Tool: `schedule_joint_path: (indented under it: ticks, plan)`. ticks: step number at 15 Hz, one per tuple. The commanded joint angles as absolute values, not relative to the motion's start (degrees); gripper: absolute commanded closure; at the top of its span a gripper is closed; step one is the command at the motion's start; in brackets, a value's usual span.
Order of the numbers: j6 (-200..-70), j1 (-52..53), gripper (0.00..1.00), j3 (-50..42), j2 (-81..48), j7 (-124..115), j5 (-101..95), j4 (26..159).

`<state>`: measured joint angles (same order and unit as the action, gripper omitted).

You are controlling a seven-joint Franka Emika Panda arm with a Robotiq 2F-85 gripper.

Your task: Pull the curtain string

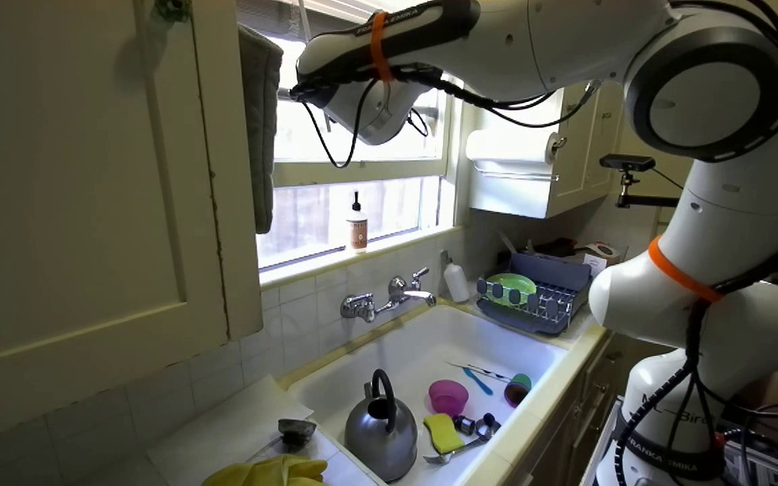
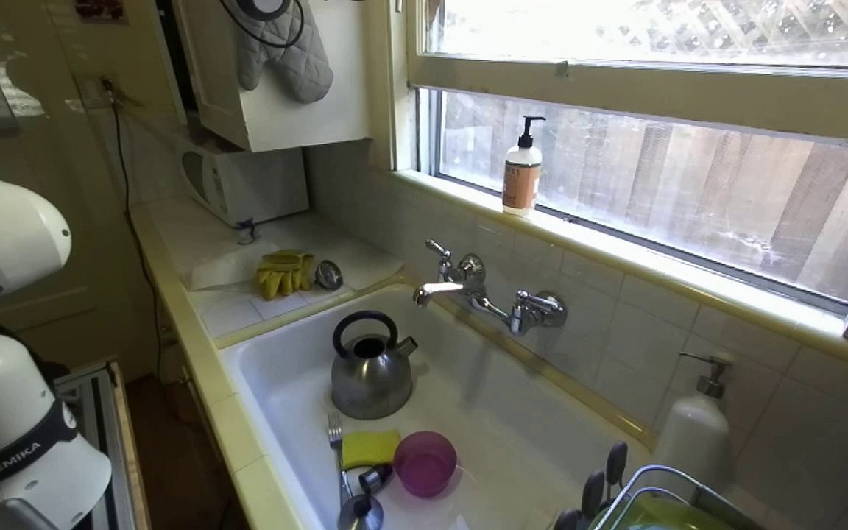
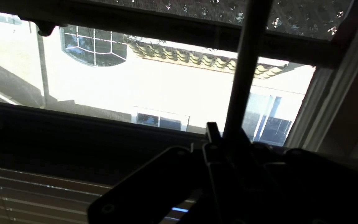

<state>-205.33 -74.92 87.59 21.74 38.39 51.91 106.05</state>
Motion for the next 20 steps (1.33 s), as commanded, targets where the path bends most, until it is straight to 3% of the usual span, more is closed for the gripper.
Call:
schedule_joint_path:
  ticks: [1, 8, 16, 18, 19, 20]
  plan:
    - [-208.9, -71.0, 0.97, 88.5, 9.6, 38.1, 41.3, 106.1]
    - [-208.1, -66.5, 0.97, 89.6, -7.5, 37.9, 26.2, 105.7]
    - [-205.1, -68.0, 0.97, 100.2, -24.1, 38.3, 11.2, 107.2]
    - [-205.5, -67.4, 0.97, 97.2, -20.8, 37.1, 14.5, 107.7]
    - [-205.5, -67.4, 0.87, 97.5, -21.9, 37.1, 14.2, 107.8]
    - [-205.5, -67.4, 0.87, 97.3, -22.1, 37.2, 14.2, 107.7]
